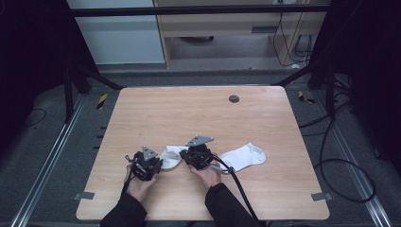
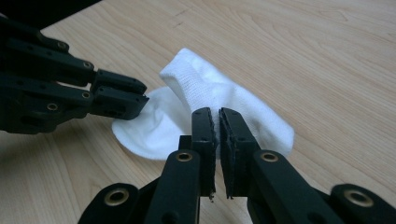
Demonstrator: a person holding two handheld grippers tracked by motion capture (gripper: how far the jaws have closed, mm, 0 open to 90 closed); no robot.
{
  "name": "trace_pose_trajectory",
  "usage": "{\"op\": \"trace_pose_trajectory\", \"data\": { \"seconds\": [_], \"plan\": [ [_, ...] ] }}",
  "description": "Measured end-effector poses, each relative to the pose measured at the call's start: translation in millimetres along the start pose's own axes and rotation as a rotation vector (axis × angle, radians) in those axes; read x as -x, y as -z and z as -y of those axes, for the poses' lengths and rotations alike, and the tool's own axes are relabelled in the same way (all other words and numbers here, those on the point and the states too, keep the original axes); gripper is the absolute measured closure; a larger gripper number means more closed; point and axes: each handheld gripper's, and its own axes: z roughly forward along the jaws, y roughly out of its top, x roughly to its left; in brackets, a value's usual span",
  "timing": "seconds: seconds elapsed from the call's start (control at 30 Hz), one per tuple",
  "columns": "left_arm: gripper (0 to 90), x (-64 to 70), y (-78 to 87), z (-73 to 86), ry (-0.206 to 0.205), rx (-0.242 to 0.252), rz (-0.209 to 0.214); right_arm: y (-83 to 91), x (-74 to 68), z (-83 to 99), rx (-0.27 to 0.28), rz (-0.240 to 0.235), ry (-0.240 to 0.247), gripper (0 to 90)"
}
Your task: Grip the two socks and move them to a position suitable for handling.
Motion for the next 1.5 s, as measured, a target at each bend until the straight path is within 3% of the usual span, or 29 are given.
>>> {"op": "trace_pose_trajectory", "data": {
  "seconds": [0.2, 0.33, 0.6, 0.73, 0.97, 1.17, 1.23, 1.5],
  "plan": [
    [88.6, -0.4, 3.5, -2.1, -0.012, 0.006, 0.002, 3.8, 6.8, 1.1, 0.022, 0.016, -0.048, 84.8],
    [88.9, -3.2, 6.6, -3.5, -0.025, 0.016, -0.009, 6.3, 13.4, 1.3, 0.037, 0.025, -0.113, 84.5],
    [89.0, -7.3, 9.6, -4.7, -0.053, 0.023, -0.008, 10.2, 24.7, -1.3, 0.061, 0.098, -0.196, 84.3],
    [89.0, -9.1, 9.1, -4.8, -0.061, 0.023, -0.009, 8.8, 28.7, -3.2, 0.076, 0.13, -0.197, 83.9],
    [88.9, -14.1, 8.1, -4.6, -0.065, 0.02, -0.009, 0.9, 31.8, -5.7, 0.045, 0.187, -0.189, 83.7],
    [88.0, -16.5, 5.6, -4.2, -0.059, 0.023, -0.028, -2.9, 31.5, -4.4, 0.052, 0.246, -0.142, 78.1],
    [87.7, -17.3, 5.4, -3.9, -0.055, 0.025, -0.036, -1.7, 31.8, -4.8, 0.06, 0.256, -0.12, 78.1],
    [81.9, -21.1, 3.8, -3.4, -0.041, 0.052, -0.071, 1.5, 31.0, -6.0, 0.067, 0.233, -0.112, 76.0]
  ]
}}
